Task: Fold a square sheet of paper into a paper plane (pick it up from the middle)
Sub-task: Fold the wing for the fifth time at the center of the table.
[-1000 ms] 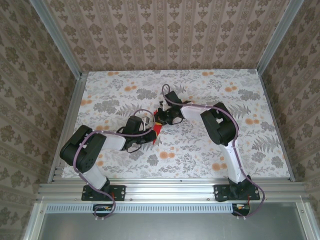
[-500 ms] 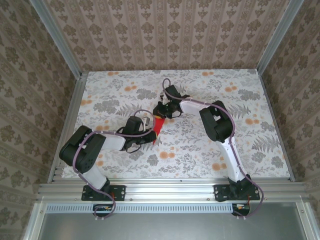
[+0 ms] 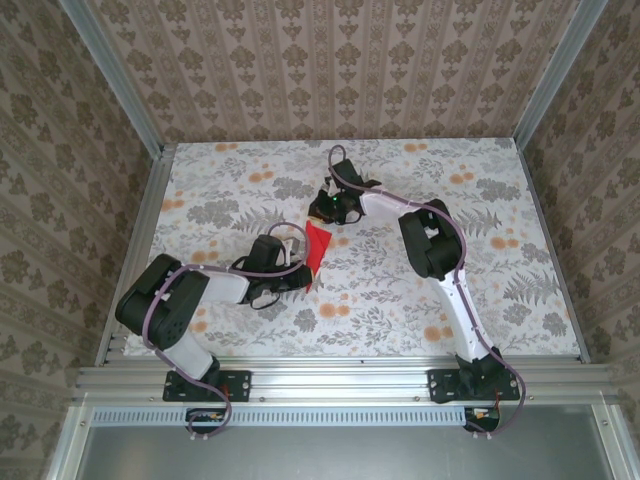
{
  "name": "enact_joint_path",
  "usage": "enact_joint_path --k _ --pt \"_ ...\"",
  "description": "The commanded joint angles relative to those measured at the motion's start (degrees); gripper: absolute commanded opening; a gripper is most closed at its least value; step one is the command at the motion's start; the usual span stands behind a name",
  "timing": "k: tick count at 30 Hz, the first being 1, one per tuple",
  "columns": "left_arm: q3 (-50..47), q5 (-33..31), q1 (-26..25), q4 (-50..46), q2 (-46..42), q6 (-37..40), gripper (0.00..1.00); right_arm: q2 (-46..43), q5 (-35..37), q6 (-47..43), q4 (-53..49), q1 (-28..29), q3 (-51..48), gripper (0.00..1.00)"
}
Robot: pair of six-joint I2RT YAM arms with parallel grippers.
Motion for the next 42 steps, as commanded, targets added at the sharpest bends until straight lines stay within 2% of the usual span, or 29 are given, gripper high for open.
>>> enact_joint_path --k 1,9,14,20,32,42 --pt "-2.61 -0.01 -0.3 -11.74 1.2 1.17 0.01 -1.63 2.98 -1.04 -1.16 -1.01 1.17 0.12" --pt "-2.09 0.18 -0.34 -10.48 1.15 2.47 0.01 -17.86 -1.15 -5.28 0.67 0.66 -11.49 0.13" --pt "-2.25 0.75 -0.14 -8.92 1.32 3.38 0.0 -22.15 -1.42 -5.67 0.71 4.4 -20.15 0.11" --pt "-2.75 0.65 -0.06 -8.17 1.09 3.44 0.0 -20.41 -2.71 -1.96 4.67 6.92 -24.59 0.0" --pt "-3.23 0.56 0.23 -7.48 1.09 3.2 0.0 -13.83 -5.1 -0.98 4.81 8.56 -22.81 0.0" --pt "-3.38 1.74 0.23 -8.09 1.4 3.6 0.0 -8.84 -0.3 -1.74 2.87 6.25 -18.15 0.0"
